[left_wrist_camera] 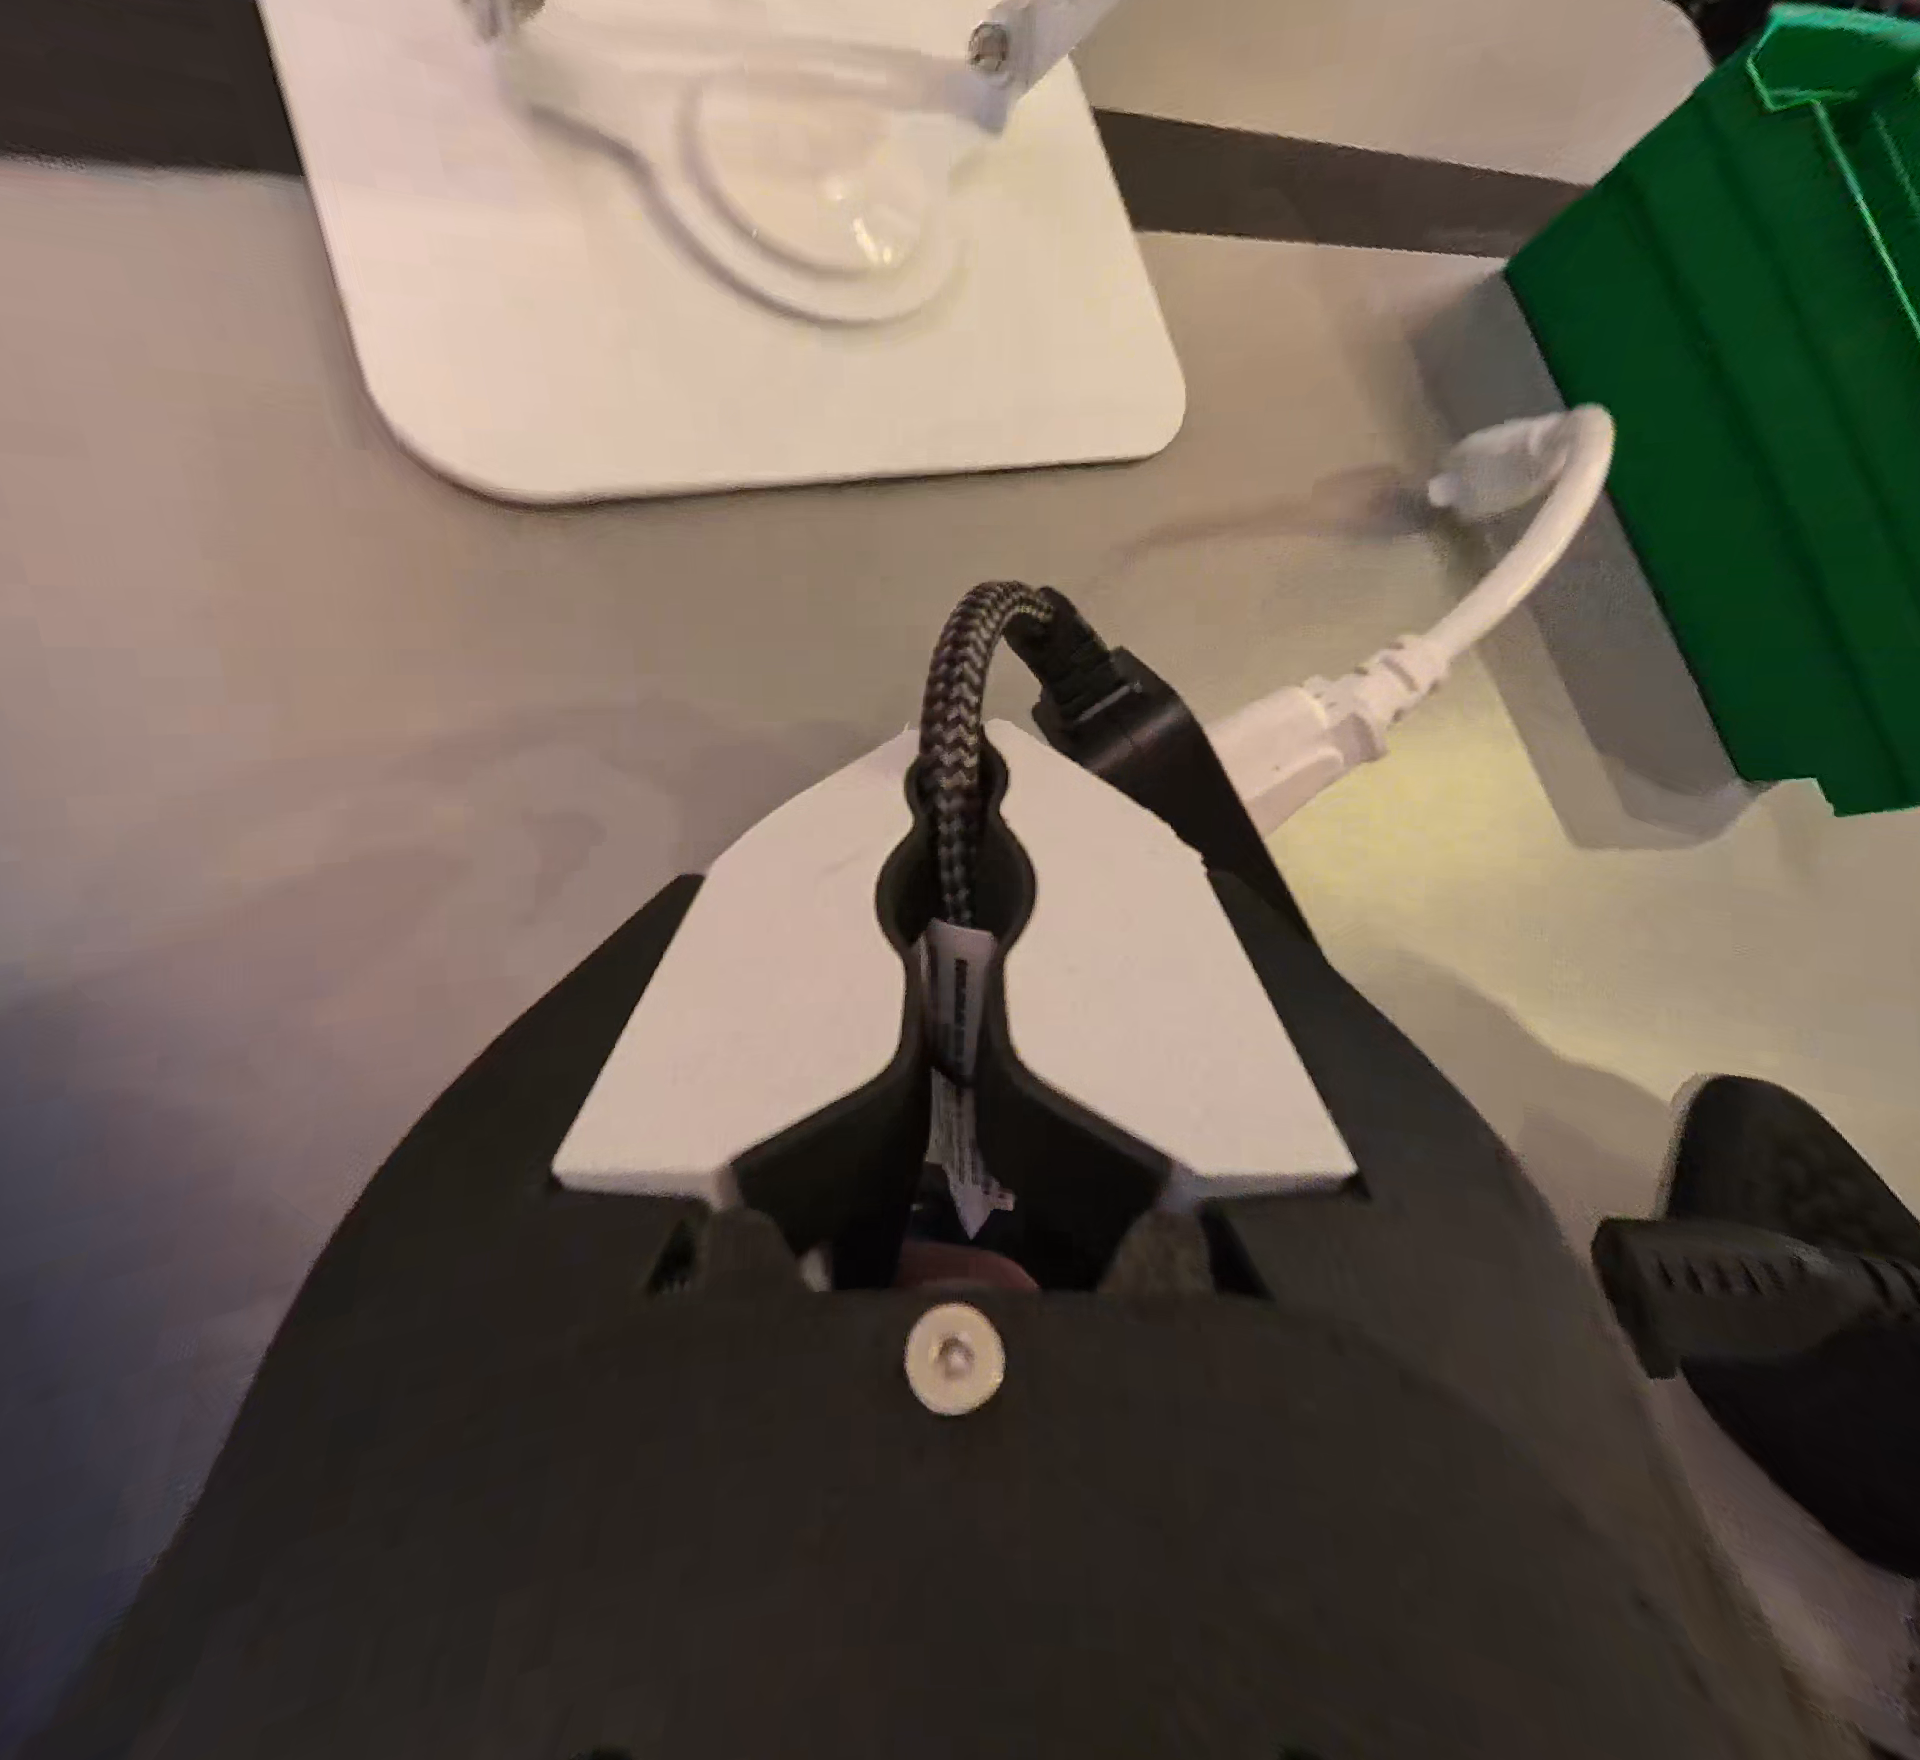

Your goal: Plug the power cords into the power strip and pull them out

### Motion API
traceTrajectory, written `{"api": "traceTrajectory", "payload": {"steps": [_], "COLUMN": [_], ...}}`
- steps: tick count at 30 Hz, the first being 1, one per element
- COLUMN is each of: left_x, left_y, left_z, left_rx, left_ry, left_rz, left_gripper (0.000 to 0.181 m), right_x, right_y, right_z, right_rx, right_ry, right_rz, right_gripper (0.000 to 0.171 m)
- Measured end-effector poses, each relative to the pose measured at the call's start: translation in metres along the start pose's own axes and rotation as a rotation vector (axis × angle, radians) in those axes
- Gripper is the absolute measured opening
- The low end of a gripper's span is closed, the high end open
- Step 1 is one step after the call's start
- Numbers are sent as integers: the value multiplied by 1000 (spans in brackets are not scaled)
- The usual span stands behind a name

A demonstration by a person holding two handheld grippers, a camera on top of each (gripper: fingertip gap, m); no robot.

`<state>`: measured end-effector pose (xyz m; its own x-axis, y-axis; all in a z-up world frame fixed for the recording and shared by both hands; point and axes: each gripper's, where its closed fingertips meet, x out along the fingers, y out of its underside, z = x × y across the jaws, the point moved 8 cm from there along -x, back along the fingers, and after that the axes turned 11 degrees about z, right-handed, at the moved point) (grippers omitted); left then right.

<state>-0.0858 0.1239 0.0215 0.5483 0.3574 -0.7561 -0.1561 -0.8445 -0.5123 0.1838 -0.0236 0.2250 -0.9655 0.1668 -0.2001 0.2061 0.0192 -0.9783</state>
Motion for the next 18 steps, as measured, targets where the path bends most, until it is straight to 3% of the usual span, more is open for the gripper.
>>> {"api": "traceTrajectory", "payload": {"steps": [6,11,18], "left_x": [-1,-1,-3], "left_y": [48,64,60], "left_z": [-7,-17,-20], "left_rx": [-91,-48,93], "left_ry": [-42,-79,-102], "left_rz": [-50,-59,-5], "left_gripper": [2,4,45], "right_x": [4,4,3], "right_y": [6,16,32], "right_z": [4,9,17], "right_rx": [11,24,48], "right_ry": [11,48,68], "right_rz": [14,54,74], "right_gripper": [22,22,22]}}
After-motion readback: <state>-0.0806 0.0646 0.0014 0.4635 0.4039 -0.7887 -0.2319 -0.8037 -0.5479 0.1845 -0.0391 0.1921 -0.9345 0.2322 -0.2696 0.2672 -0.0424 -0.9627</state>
